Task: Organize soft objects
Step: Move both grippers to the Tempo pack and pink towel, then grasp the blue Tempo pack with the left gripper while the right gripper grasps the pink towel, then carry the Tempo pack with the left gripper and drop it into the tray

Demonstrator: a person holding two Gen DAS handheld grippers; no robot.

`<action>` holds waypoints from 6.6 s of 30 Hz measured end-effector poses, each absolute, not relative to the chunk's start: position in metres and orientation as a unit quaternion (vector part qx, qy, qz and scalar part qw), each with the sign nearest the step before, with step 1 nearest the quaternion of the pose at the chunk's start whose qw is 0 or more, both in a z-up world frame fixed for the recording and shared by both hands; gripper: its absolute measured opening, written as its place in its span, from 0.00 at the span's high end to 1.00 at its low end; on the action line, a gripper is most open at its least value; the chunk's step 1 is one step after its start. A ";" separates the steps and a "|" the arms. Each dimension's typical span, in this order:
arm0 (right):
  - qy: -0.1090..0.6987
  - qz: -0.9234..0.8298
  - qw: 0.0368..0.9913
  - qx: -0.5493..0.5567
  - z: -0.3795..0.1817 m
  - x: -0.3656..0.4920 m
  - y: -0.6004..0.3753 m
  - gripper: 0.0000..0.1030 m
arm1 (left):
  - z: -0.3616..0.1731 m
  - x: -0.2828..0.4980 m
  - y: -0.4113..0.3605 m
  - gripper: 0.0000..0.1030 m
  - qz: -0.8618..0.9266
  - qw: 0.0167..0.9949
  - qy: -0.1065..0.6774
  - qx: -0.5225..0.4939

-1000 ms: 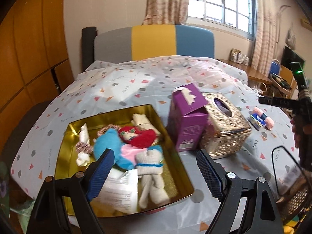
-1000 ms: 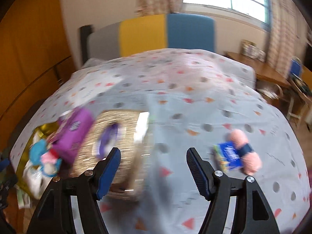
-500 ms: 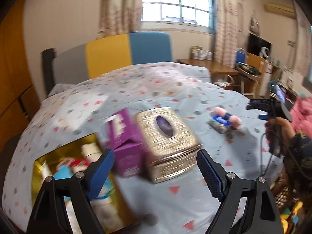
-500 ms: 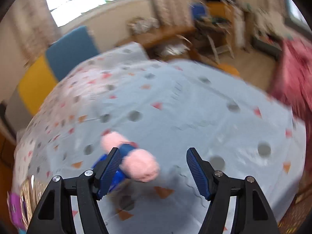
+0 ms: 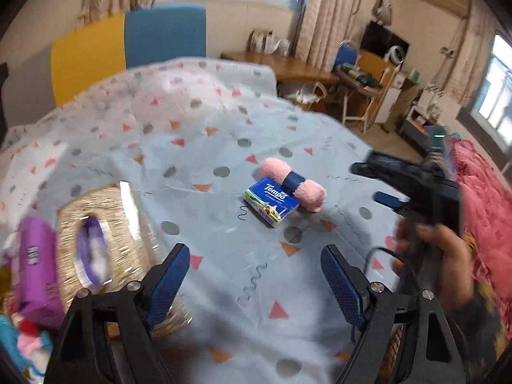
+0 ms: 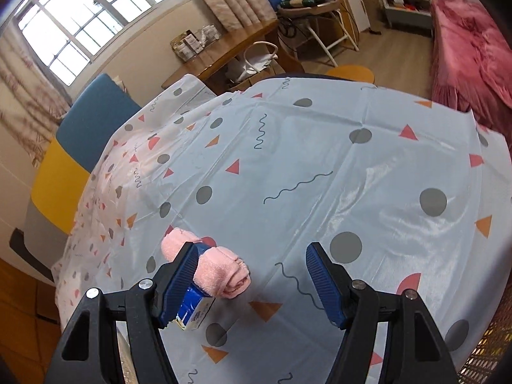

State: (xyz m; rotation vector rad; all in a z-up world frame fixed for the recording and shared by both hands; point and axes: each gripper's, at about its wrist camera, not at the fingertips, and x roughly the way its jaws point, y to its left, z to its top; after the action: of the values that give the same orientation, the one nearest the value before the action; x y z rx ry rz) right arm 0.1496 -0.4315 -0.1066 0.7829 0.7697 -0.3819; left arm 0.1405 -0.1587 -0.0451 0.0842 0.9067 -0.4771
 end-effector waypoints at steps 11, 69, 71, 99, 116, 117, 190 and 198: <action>0.359 -0.151 0.832 0.394 -0.107 0.150 -0.433 0.31 | -0.119 0.242 -0.218 0.31 -0.180 0.820 0.542 -0.027; 0.589 -0.036 0.806 0.043 -0.164 0.226 -0.340 0.62 | -0.165 0.157 -0.191 0.50 -0.220 0.836 0.493 0.098; 0.587 -0.037 0.807 0.048 -0.165 0.226 -0.341 0.61 | -0.164 0.160 -0.192 0.50 -0.215 0.833 0.500 0.096; 0.561 -0.020 0.828 -0.007 -0.164 0.206 -0.318 0.58 | 0.004 0.211 -0.016 0.50 -0.072 0.923 0.378 -0.018; 0.550 -0.021 0.833 -0.046 -0.162 0.201 -0.311 0.59 | -0.015 0.119 0.191 0.50 0.088 0.924 0.358 -0.104; 0.550 -0.021 0.834 -0.049 -0.162 0.201 -0.310 0.59 | -0.018 0.114 0.197 0.50 0.095 0.923 0.358 -0.108; 0.557 -0.071 0.826 -0.036 -0.161 0.207 -0.302 0.65 | -0.066 -0.002 0.180 0.35 0.106 0.928 0.350 -0.067; 0.534 -0.040 0.845 0.005 -0.141 0.212 -0.276 0.65 | -0.066 -0.003 0.162 0.33 0.078 0.931 0.353 -0.053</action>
State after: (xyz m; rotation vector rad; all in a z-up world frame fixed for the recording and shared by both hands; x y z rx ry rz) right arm 0.2122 -0.2763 -0.1407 0.0100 1.1267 -0.0852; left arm -0.0033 0.1615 -0.0659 -0.1077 0.7217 0.1591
